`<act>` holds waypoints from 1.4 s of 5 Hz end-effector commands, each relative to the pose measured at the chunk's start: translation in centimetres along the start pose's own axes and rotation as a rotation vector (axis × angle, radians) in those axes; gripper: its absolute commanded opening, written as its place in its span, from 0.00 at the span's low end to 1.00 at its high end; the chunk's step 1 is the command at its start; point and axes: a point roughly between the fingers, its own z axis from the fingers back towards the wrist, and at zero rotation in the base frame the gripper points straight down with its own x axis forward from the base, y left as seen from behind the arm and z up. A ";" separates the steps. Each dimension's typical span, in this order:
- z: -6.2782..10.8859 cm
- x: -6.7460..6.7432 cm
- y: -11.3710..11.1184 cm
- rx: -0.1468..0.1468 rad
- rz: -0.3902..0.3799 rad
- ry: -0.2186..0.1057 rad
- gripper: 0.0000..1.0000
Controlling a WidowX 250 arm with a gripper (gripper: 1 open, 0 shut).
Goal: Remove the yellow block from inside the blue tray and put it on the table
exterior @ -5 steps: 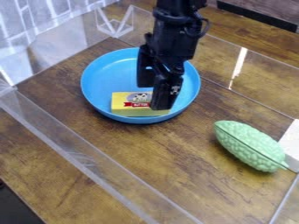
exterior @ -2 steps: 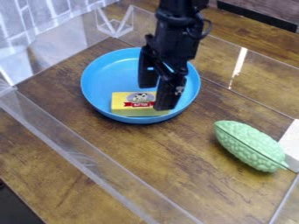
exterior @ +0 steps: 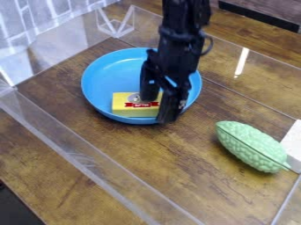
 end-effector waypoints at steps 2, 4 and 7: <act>-1.0 -0.5 1.9 0.014 0.027 -0.026 0.00; 0.0 -2.0 2.4 0.018 0.046 -0.037 0.00; 4.3 -2.3 1.6 0.058 0.223 -0.100 0.00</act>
